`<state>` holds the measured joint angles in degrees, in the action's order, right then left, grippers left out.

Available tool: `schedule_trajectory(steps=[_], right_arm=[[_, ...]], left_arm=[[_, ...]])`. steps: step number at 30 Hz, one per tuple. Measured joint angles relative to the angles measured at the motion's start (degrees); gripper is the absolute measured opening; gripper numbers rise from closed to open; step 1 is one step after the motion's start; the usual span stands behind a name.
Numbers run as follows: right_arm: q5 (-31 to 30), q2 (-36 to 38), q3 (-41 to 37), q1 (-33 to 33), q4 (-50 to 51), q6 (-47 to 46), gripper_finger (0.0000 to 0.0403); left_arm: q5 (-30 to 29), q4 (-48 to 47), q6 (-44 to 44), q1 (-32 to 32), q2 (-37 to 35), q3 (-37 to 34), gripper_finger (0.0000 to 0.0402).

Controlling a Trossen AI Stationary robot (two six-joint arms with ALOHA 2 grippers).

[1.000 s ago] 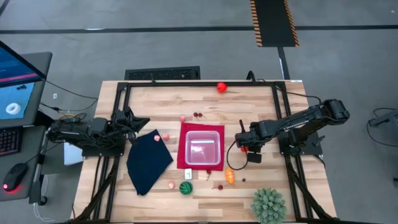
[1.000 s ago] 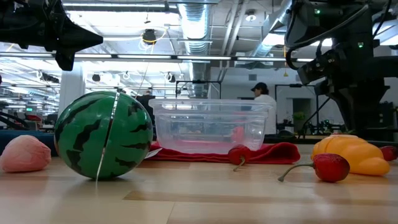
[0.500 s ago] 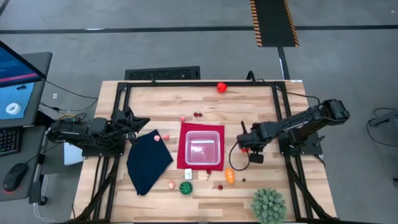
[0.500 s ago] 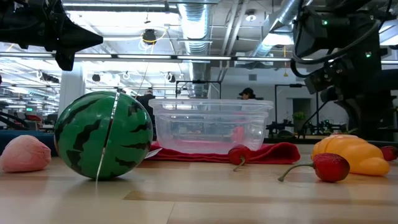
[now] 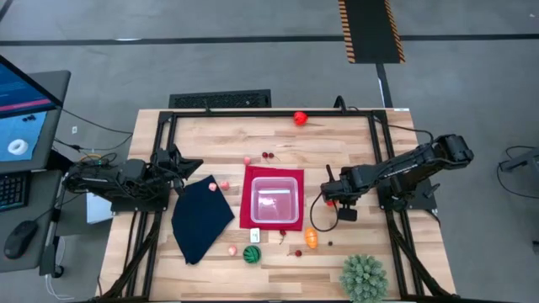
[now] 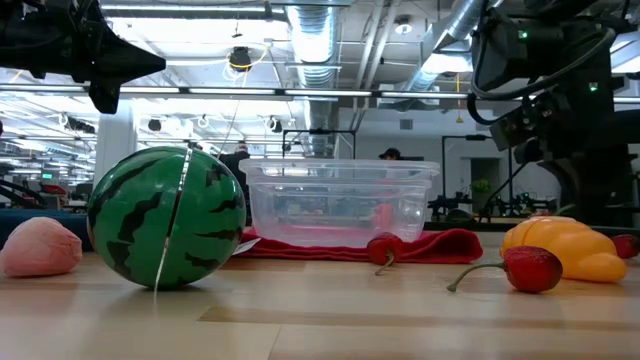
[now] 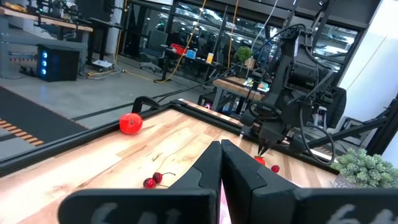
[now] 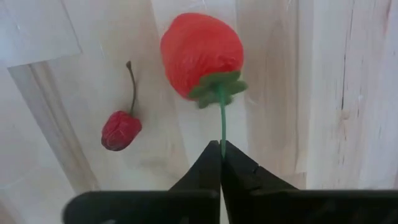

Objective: Pick and placing Produce into tupperware
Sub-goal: Put the strawberry in the transparent bin

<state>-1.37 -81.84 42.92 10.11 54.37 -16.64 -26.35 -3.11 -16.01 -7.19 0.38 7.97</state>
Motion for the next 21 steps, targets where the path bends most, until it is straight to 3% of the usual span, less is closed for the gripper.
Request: schedule_trajectory(steps=[2,12,21], right_arm=[[0.0,0.0,0.0,0.0,0.0,0.3,0.0014],[0.0,0.0,0.1,0.0,0.5,-0.3,0.0013],[0.0,0.0,0.1,-0.6,0.4,-1.3,0.0158]], left_arm=[[0.0,0.0,0.0,0.0,0.0,0.0,0.0000],[0.0,0.0,0.3,0.0,0.0,0.0,0.0000],[0.0,0.0,0.3,0.0,0.0,0.0,0.0000]])
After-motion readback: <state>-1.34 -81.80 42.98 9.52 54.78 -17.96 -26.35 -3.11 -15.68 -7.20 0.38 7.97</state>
